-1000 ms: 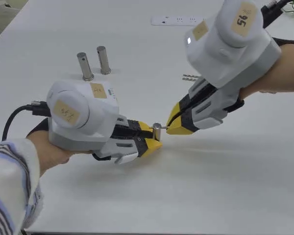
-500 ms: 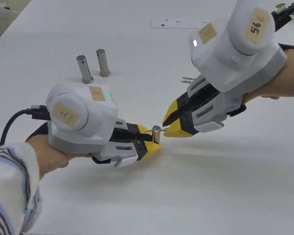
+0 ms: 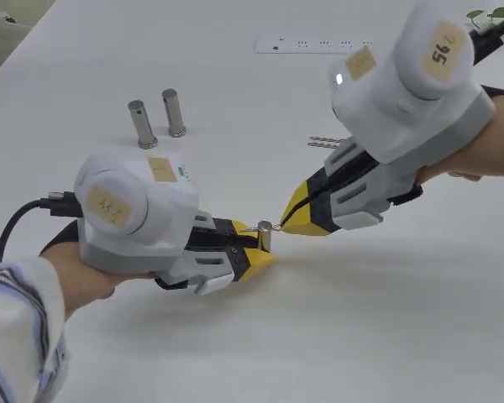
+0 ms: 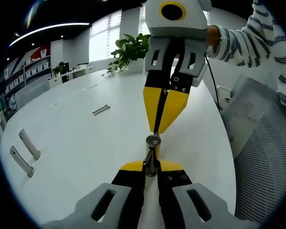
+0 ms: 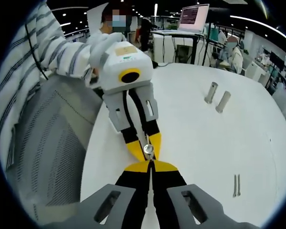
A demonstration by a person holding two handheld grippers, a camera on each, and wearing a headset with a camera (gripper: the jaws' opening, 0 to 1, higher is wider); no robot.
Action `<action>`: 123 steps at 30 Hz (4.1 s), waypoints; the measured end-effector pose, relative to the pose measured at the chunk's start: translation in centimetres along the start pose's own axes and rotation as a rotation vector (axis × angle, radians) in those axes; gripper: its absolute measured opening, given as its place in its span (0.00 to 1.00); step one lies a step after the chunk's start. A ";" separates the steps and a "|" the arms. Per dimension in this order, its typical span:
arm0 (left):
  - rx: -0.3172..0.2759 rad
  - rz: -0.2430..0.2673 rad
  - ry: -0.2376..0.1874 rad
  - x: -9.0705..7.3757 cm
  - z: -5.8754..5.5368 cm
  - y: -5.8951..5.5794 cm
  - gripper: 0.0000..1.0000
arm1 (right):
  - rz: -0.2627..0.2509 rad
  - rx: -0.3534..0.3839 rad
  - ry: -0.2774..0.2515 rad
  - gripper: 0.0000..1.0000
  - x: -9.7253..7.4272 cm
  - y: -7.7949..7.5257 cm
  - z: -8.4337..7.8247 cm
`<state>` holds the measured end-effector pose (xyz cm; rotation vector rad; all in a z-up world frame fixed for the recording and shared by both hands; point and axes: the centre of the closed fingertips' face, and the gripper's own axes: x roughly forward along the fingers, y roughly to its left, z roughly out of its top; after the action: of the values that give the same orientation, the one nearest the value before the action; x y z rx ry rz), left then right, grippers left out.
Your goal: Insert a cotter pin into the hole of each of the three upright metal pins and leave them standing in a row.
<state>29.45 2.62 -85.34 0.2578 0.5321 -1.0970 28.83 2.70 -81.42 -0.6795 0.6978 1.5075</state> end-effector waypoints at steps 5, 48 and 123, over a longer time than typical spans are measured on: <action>-0.004 0.001 0.001 -0.1 -0.1 0.1 0.07 | 0.002 -0.008 0.001 0.03 0.2 0.0 0.2; -0.032 0.000 -0.012 -1.8 0.2 0.0 0.33 | -0.057 0.084 -0.163 0.18 1.1 0.7 -0.9; -0.211 0.276 -0.090 -11.8 0.1 3.9 0.94 | -0.124 0.054 -0.291 0.10 4.4 -9.2 1.6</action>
<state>28.88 13.41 -79.23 0.0930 0.5101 -0.7744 37.84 7.02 -84.04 -0.4423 0.4645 1.4307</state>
